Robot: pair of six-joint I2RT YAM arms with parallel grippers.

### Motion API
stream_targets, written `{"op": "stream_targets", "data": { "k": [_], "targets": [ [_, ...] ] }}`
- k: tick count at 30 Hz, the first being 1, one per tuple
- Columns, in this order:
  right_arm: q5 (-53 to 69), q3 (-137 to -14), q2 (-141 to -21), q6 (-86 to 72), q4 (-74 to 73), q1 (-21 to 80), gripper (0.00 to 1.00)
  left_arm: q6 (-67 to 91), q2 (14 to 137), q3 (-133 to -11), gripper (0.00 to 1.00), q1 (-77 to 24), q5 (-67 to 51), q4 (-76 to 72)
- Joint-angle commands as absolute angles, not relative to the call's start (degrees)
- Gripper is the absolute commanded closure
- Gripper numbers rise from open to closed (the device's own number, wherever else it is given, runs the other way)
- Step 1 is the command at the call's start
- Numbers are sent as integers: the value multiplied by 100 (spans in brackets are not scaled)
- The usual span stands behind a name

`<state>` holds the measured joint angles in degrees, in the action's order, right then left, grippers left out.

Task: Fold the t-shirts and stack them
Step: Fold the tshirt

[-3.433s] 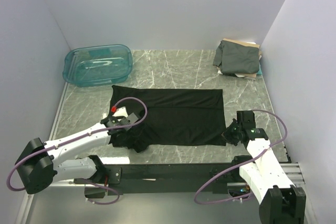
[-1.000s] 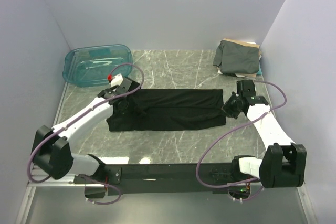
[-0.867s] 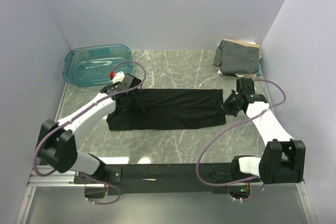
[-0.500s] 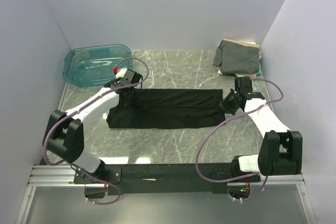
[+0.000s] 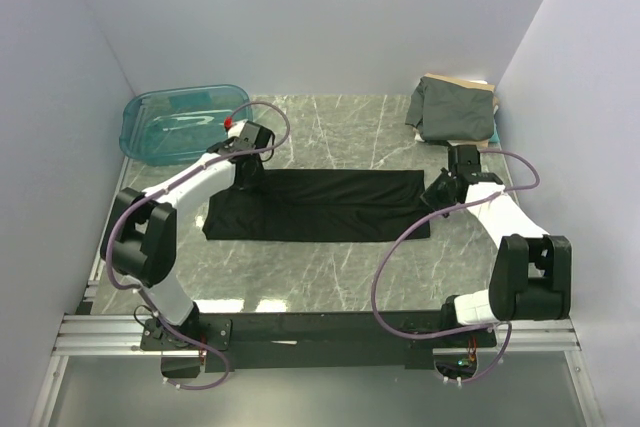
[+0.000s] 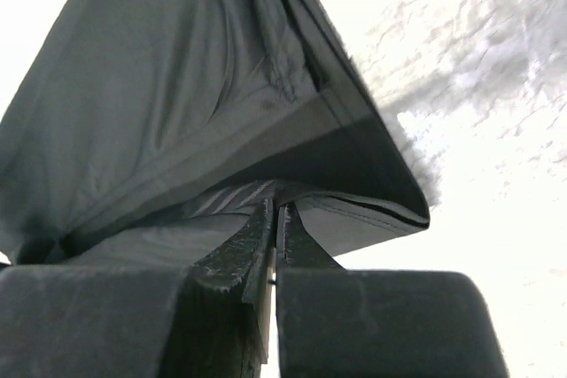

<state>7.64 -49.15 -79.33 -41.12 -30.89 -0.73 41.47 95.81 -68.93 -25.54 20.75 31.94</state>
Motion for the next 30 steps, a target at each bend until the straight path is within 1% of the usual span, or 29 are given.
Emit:
{"op": "stream_targets", "data": {
  "k": [1, 3, 6, 8, 10, 12, 13, 14, 15, 17, 18, 20, 21, 22, 23, 24, 25, 28, 29, 30],
  "targets": [
    [598, -5203, -7998, -4192, -2874, -158, 100, 3859, 9720, -7259, 99, -2470, 1978, 2918],
    [624, -5229, -8094, -4192, -2874, -176, 100, 3719, 9887, -7434, 99, -2443, 2029, 2988],
    [642, -5273, -8217, -4184, -2857, -211, 100, 3525, 10080, -7611, 92, -2408, 2039, 3050],
    [598, -5308, -8279, -4184, -2848, -237, 100, 3420, 10168, -7655, 84, -2391, 1969, 2998],
    [545, -5326, -8367, -4192, -2830, -263, 97, 3261, 10283, -7752, 69, -2373, 1847, 2901],
    [510, -5370, -8463, -4184, -2804, -290, 93, 3112, 10449, -7926, 59, -2329, 1706, 2804],
    [510, -5396, -8490, -4175, -2804, -299, 90, 3111, 10528, -8041, 49, -2312, 1696, 2865],
    [510, -5466, -8516, -4149, -2804, -308, 87, 3120, 10599, -8172, 45, -2285, 1740, 2970],
    [449, -5519, -8551, -4114, -2865, -308, 77, 3146, 10687, -8374, 35, -2276, 1801, 3101],
    [378, -5651, -8534, -4070, -2918, -308, 67, 3164, 10688, -8498, 31, -2241, 1915, 3199],
    [326, -5677, -8482, -4026, -2935, -308, 58, 3199, 10592, -8516, 24, -2241, 1933, 3217],
    [281, -5748, -8385, -3956, -2944, -308, 45, 3278, 10407, -8369, 17, -2241, 1899, 3182],
    [194, -5774, -8289, -3877, -3005, -308, 36, 3348, 10189, -8280, 5, -2241, 1855, 3095],
    [185, -5783, -8218, -3824, -2988, -299, 34, 3401, 10073, -8192, 1, -2241, 1820, 3068],
    [202, -5748, -8139, -3701, -2936, -290, 30, 3541, 9846, -7974, 1, -2241, 1758, 3033],
    [289, -5722, -7956, -3648, -2788, -264, 23, 3620, 9731, -7841, 1, -2241, 1714, 2997],
    [368, -5652, -7876, -3578, -2682, -238, 18, 3717, 9625, -7701, 1, -2241, 1662, 2919],
    [570, -5677, -7787, -3192, -2339, 156, 15, 4042, 9142, -6902, 1, -2241, 1171, 2420],
    [589, -5713, -7944, -2938, -2268, 324, 14, 4139, 8914, -6447, 1, -2241, 1021, 2252],
    [563, -5782, -8093, -2831, -2198, 612, 14, 4201, 8834, -6242, 0, -2241, 776, 2059]
  ]
}}
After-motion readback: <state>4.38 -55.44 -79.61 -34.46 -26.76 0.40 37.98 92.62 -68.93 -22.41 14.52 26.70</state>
